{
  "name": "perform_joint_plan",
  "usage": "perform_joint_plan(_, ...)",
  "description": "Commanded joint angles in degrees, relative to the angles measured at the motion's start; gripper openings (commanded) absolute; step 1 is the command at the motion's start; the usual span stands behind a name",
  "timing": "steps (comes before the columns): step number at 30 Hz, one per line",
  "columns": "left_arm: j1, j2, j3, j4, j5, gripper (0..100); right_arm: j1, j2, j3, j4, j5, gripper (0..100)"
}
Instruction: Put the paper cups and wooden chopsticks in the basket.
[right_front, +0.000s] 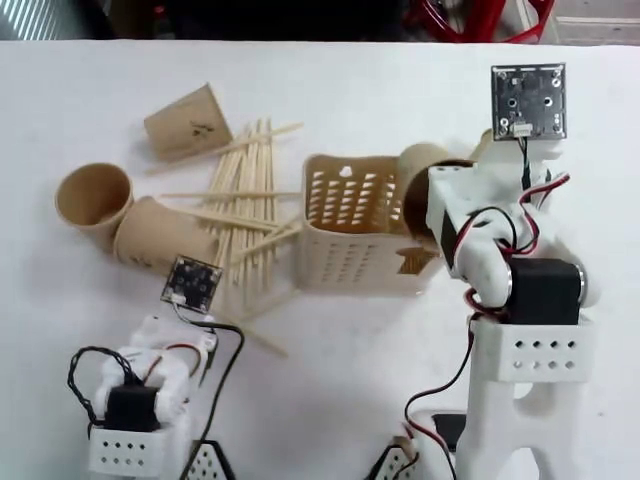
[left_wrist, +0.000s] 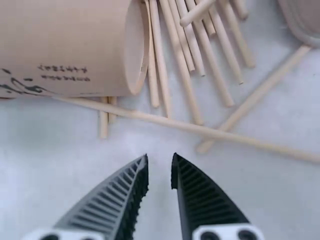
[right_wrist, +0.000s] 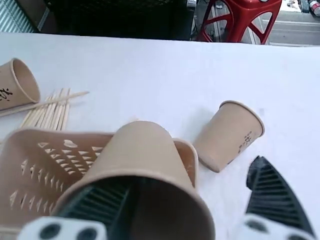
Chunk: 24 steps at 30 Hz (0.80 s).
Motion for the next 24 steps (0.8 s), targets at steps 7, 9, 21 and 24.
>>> perform_joint_plan(7, -0.31, -0.31, 0.00, 0.26, -0.18, 10, 0.04, -1.54, -2.46, 6.02, -0.09, 30.9)
perform_joint_plan(9, -0.31, -0.31, 0.00, 0.26, -0.18, 10, -0.31, -2.59, -2.73, 5.49, -0.09, 31.0)
perform_joint_plan(21, -0.31, -0.31, 0.00, 0.26, -0.18, 10, -0.22, -3.91, -2.46, -7.43, -0.09, 30.9)
perform_joint_plan(24, -0.31, -0.31, 0.00, 0.26, -0.18, 10, -0.31, -4.35, -0.62, -10.86, -0.09, 30.9)
